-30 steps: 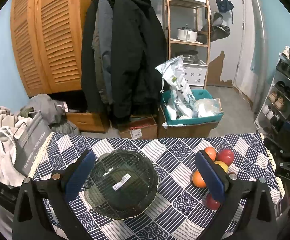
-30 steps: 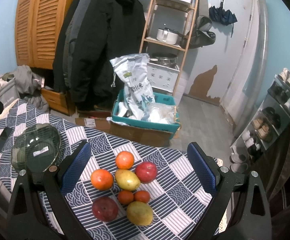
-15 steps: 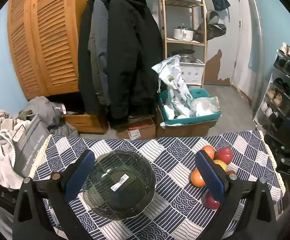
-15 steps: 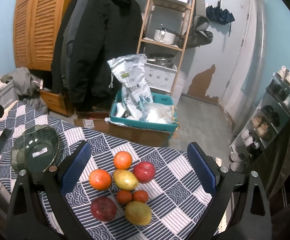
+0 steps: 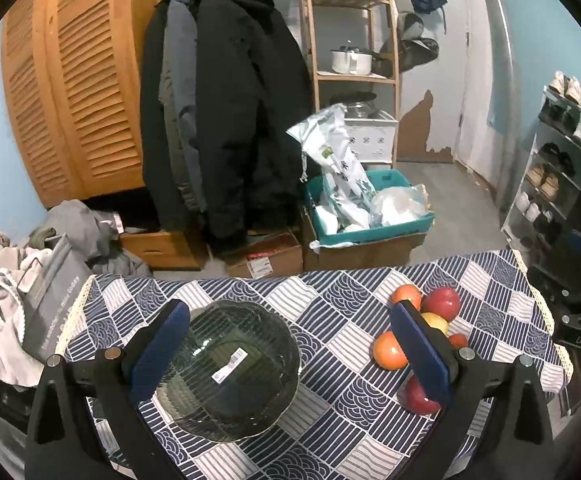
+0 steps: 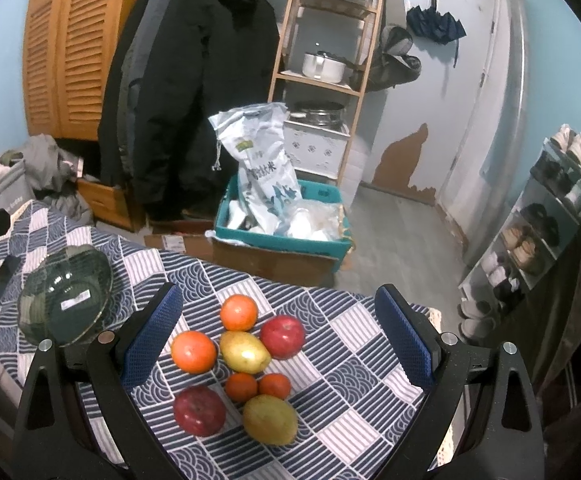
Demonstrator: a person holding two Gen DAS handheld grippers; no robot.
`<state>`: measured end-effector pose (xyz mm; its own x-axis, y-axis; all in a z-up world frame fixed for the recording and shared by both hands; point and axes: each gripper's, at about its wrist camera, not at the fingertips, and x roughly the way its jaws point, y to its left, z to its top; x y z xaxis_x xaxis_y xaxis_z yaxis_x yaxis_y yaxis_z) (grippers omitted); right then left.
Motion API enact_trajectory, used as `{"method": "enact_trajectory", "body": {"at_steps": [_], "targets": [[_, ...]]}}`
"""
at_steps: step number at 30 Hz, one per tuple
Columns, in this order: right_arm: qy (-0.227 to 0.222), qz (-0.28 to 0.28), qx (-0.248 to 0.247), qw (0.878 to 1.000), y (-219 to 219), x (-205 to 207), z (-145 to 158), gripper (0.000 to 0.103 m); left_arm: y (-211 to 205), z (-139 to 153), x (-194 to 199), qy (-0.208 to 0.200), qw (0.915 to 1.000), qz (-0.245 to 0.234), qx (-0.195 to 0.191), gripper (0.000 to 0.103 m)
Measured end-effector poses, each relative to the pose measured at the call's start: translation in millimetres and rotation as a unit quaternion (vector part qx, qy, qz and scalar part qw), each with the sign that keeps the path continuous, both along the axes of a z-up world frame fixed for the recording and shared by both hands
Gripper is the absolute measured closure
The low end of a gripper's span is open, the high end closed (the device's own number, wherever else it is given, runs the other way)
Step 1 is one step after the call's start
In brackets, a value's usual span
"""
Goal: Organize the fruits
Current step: 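Grasp the red apple with the left tool while the right tool grasps the green pear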
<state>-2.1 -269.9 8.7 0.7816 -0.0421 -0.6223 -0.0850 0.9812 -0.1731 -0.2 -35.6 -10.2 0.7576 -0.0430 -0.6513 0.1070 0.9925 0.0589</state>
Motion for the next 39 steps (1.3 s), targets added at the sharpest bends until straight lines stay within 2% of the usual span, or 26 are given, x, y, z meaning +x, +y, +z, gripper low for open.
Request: {"method": "enact_trajectory", "body": {"at_steps": [7,16,23,29,36,39], "targets": [[0.016,-0.008,0.003,1.0,-14,-3,-14,0.008,-24,-23,7,0.034,0.999,-0.027,0.015,0.001],[0.063,-0.032,0.008,0.997,-36,-1,-46,0.008,-59,-54,8,0.083,0.9931,-0.081,0.018,0.001],[0.106,-0.039,0.012,0.994,-46,2,-75,0.008,-80,-79,10,0.109,0.9871,-0.105,0.051,0.001],[0.161,-0.039,0.032,0.986,-57,6,-107,0.008,-92,-104,13,0.133,0.9811,-0.119,0.075,0.002],[0.215,-0.036,0.023,0.976,-58,12,-138,0.008,-104,-145,22,0.18,0.9703,-0.144,0.073,0.002],[0.236,-0.028,0.026,0.971,-55,18,-153,0.008,-107,-158,26,0.199,0.9666,-0.146,0.067,0.008]]}}
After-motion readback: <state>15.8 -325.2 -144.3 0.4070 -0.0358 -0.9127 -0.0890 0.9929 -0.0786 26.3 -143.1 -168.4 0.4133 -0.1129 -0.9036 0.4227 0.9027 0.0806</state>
